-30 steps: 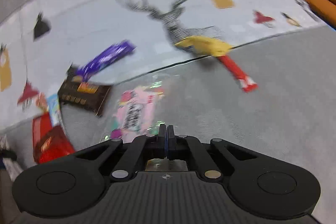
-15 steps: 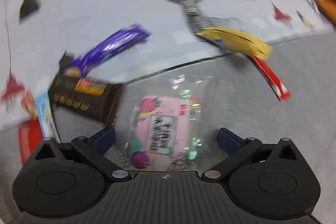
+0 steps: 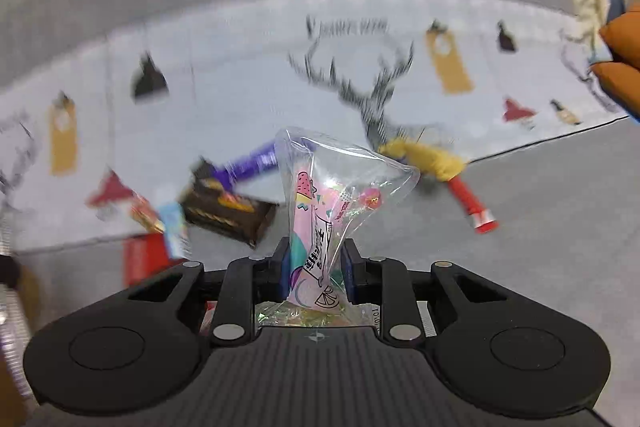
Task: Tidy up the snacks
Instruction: 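Carry the silver stick pack and pink candy bag over the cardboard box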
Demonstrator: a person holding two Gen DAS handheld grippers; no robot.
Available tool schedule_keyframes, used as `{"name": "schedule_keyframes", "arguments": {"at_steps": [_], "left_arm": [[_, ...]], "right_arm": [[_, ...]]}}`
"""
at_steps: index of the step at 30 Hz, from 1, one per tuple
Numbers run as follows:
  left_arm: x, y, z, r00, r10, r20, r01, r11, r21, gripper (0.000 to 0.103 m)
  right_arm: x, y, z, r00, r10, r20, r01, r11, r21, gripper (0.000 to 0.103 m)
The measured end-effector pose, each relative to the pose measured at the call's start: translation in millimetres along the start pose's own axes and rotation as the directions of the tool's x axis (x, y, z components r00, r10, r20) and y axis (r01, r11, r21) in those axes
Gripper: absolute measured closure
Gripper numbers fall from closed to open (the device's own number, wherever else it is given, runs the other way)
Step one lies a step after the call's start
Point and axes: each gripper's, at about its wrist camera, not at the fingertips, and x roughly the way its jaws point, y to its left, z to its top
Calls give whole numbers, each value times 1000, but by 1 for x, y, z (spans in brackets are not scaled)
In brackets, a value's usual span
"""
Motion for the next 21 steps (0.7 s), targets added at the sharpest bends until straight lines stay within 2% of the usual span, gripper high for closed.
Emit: {"name": "schedule_keyframes", "arguments": {"at_steps": [5,9,12,16,21], "left_arm": [[-74,15,-12,995,-84,59,80,995,65,82],[-131,40,-32,988,-125,93,112,985,129,82],[-171,69,-55,985,-126,119,104,979,176,82],[-216,117,-94,986,-85,143,51,972,231,82],[-258,177,-141,985,-35,169,-2,977,213,82]], "right_arm": [[-100,-8,0,995,62,78,-68,995,71,75],[-173,3,-13,986,125,107,-134,988,79,74],[-219,18,-25,976,193,100,-201,977,76,74],[-271,49,-44,955,287,79,-290,956,34,74],[-321,95,-68,915,401,50,-399,916,-51,74]]}}
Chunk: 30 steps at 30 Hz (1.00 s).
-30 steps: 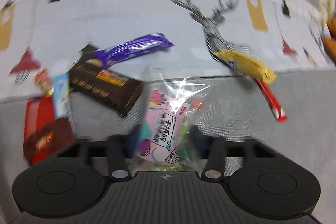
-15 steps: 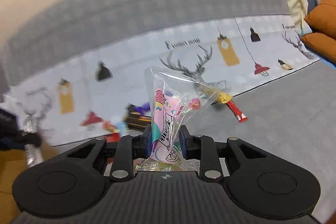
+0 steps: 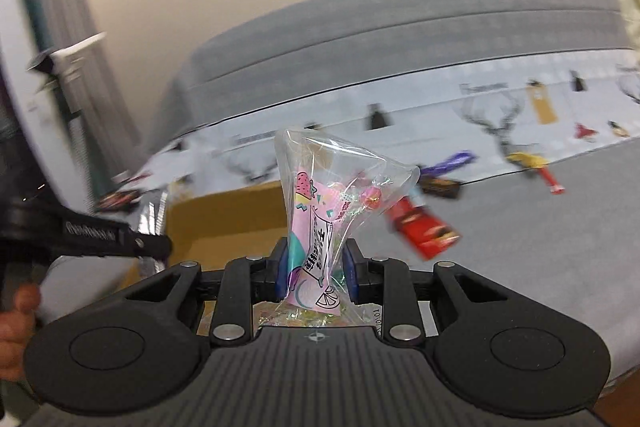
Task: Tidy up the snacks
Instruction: 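Carry the silver stick pack and pink candy bag over the cardboard box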
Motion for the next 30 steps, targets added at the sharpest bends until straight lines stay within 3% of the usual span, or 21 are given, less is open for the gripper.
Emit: {"name": "schedule_keyframes", "arguments": {"at_steps": [5,11,30], "left_arm": [[-38,35,-37,999,33,32,-31,998,-46,82],[-58,54,-55,998,41,58,-37,997,-72,82],[-70,63,-55,994,33,101,-23,995,-102,82]], "right_arm": [[-13,53,-21,995,92,-41,-94,994,-63,74],[-26,96,-31,989,130,-71,-139,980,-143,73],[-35,112,-29,992,112,-64,-123,973,-194,73]]}}
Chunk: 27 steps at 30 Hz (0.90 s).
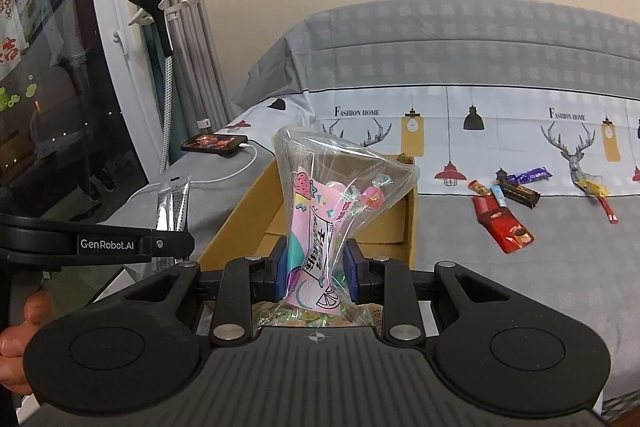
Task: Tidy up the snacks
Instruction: 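Carry the silver stick pack and pink candy bag over the cardboard box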
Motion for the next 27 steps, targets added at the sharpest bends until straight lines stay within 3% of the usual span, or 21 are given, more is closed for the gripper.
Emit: {"name": "schedule_keyframes", "arguments": {"at_steps": [27], "left_arm": [[29,4,23,1000,30,-6,-30,1000,-8,82]], "right_arm": [[35,-1,9,999,-38,-37,38,999,8,72]]}}
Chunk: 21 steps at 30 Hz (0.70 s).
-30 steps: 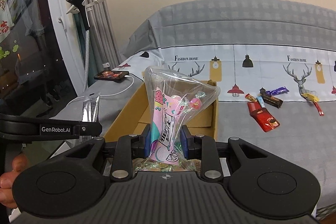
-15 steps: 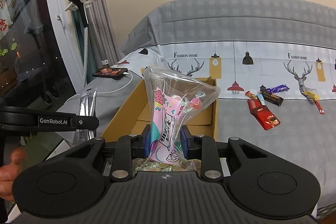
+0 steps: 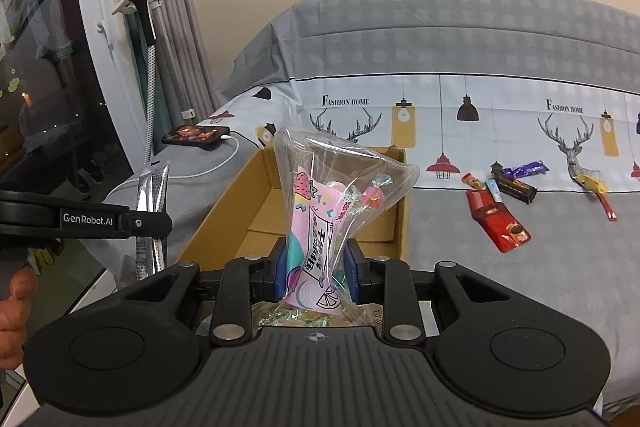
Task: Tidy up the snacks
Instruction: 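Carry the silver stick pack and pink candy bag over the cardboard box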
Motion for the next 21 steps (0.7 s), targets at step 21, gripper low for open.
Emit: {"name": "schedule_keyframes", "arguments": {"at_steps": [21], "left_arm": [[72,-2,47,999,-10,-43,11,1000,20,82]], "right_arm": [[69,-12,23,999,-10,-53,12,1000,28,71]]}}
